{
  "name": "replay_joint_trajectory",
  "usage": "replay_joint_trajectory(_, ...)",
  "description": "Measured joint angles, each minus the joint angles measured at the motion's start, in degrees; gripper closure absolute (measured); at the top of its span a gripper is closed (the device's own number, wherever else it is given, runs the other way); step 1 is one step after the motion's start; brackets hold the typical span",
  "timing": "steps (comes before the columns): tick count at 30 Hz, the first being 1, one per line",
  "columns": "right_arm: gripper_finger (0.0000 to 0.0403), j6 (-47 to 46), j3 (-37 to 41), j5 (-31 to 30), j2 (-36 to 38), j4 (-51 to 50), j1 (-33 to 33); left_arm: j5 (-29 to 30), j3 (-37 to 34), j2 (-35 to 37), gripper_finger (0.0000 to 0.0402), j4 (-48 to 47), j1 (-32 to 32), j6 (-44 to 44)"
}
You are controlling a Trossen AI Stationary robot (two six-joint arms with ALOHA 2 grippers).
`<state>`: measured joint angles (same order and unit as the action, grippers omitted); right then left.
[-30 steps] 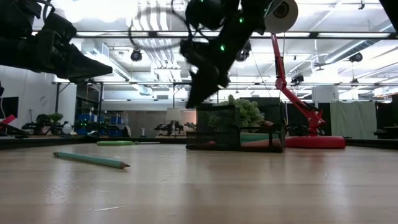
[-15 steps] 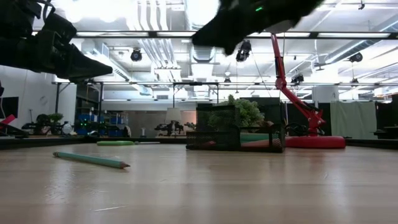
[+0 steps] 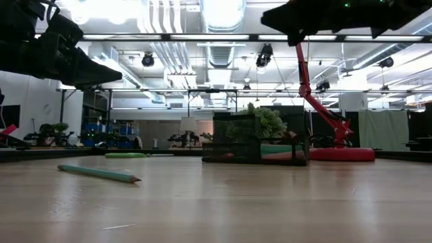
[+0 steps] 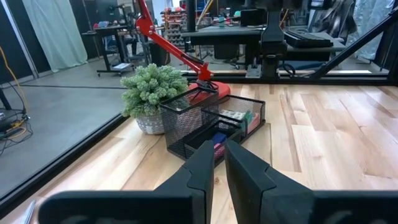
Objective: Pick and place office supplies into organizer
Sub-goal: Put the light blue pencil into the black desk organizer
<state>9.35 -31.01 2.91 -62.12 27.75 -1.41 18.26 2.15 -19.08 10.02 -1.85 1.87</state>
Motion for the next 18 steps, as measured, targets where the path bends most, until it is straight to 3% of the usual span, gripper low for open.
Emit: replay_joint_trajectory(18,0.0344,-2.3,18.9,0.0,33.8,-7.7,0.0,0.0,0.0,-0.4,0.0375,0.0,0.0,0.0)
